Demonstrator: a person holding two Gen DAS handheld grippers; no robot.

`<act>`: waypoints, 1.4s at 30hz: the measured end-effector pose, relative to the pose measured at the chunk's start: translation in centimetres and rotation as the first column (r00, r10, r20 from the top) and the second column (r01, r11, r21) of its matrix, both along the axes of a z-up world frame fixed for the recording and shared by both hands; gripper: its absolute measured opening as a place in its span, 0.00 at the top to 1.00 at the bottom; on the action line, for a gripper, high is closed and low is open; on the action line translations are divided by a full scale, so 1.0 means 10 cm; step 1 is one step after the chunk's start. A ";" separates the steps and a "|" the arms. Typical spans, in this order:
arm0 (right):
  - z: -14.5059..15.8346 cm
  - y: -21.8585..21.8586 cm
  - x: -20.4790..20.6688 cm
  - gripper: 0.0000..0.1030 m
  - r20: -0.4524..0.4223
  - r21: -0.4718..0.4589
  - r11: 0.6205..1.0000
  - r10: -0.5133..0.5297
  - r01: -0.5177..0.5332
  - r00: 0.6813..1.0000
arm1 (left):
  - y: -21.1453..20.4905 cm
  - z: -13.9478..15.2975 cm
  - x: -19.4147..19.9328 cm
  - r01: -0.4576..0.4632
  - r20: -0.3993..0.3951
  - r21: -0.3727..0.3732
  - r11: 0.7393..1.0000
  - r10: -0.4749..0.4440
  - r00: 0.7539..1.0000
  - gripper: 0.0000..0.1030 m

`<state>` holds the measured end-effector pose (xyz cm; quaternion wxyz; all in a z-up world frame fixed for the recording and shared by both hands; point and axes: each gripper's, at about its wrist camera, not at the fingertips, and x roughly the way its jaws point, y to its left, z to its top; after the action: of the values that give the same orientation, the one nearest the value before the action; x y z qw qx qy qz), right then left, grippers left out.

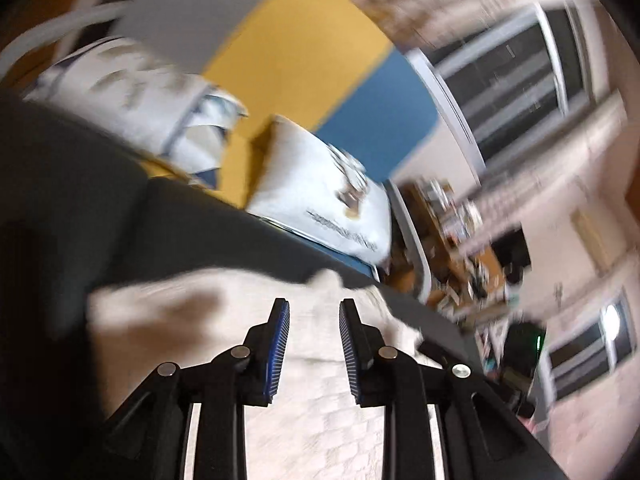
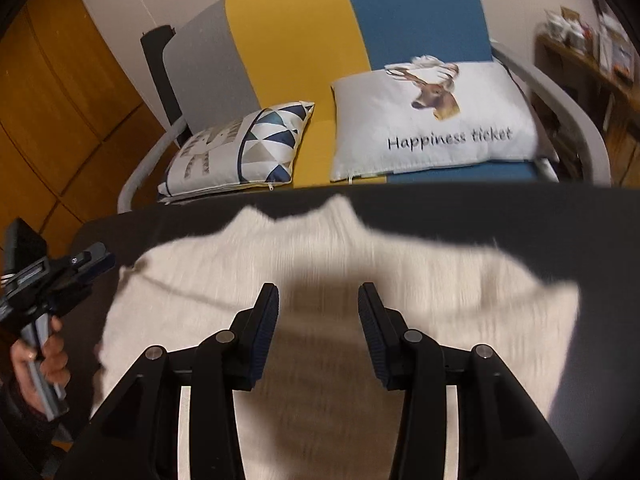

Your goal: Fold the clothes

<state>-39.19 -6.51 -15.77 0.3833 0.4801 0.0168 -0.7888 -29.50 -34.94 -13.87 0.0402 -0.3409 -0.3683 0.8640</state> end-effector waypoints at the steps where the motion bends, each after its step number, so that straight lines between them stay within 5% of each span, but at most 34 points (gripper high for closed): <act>1: -0.02 -0.08 -0.05 0.57 0.001 0.008 1.000 0.012 -0.012 1.000 | 0.10 0.00 -0.14 0.033 0.003 -0.013 0.999 -0.033 0.999 0.76; 8: -0.15 -0.52 -0.39 0.56 -0.001 0.062 0.996 0.057 -0.056 0.998 | 0.53 -0.42 -0.76 0.129 0.171 -0.108 0.986 -0.110 0.979 0.76; 10: -0.24 -0.46 -0.49 0.56 0.003 0.069 0.998 0.003 -0.003 1.000 | 0.51 -0.53 -0.76 0.089 0.177 -0.122 0.989 -0.067 0.982 0.87; 13: -0.34 -0.31 -0.58 0.66 0.024 0.043 0.998 -0.051 0.050 0.998 | 0.44 -0.63 -0.65 0.031 0.159 -0.092 0.995 -0.016 0.987 0.90; 15: -0.36 -0.21 -0.59 0.71 0.041 0.007 0.998 -0.064 0.064 0.997 | 0.41 -0.62 -0.59 0.018 0.144 -0.075 0.997 -0.007 0.990 0.87; 16: -0.36 -0.18 -0.60 0.71 0.054 -0.008 0.998 -0.065 0.065 0.996 | 0.40 -0.59 -0.58 0.018 0.134 -0.070 0.997 -0.009 0.991 0.78; 20: -0.21 -0.25 -0.58 0.68 0.041 -0.054 0.998 -0.018 0.020 0.999 | 0.44 -0.43 -0.65 0.050 0.089 -0.082 0.995 -0.042 0.995 0.77; 25: -0.20 -0.55 -0.68 0.68 0.042 -0.027 0.999 0.026 -0.024 0.999 | 0.49 -0.56 -0.93 0.067 0.208 -0.124 0.990 -0.040 0.977 0.83; 31: -0.33 -0.39 -0.81 0.84 0.071 -0.001 0.996 -0.086 0.086 0.994 | 0.49 -0.56 -0.83 0.033 0.171 -0.126 0.991 -0.011 0.985 0.84; 33: -0.30 -0.28 -0.79 0.80 0.090 -0.030 0.995 -0.096 0.099 0.991 | 0.49 -0.48 -0.76 0.016 0.158 -0.106 0.994 0.001 0.987 0.76; 37: 0.04 0.06 -0.67 0.70 0.060 -0.132 0.987 -0.088 0.095 0.994 | 0.49 -0.17 -0.38 0.010 0.041 -0.130 0.991 -0.005 0.999 0.75; 42: -0.03 0.41 -0.46 0.70 0.107 -0.080 0.994 -0.062 0.071 0.992 | 0.57 -0.11 0.14 0.024 0.002 -0.185 0.983 -0.024 1.000 0.75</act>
<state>-43.82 -2.45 -16.04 0.3770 0.5042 -0.0524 -0.7752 -28.11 -29.25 -14.98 0.0190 -0.3474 -0.2825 0.8939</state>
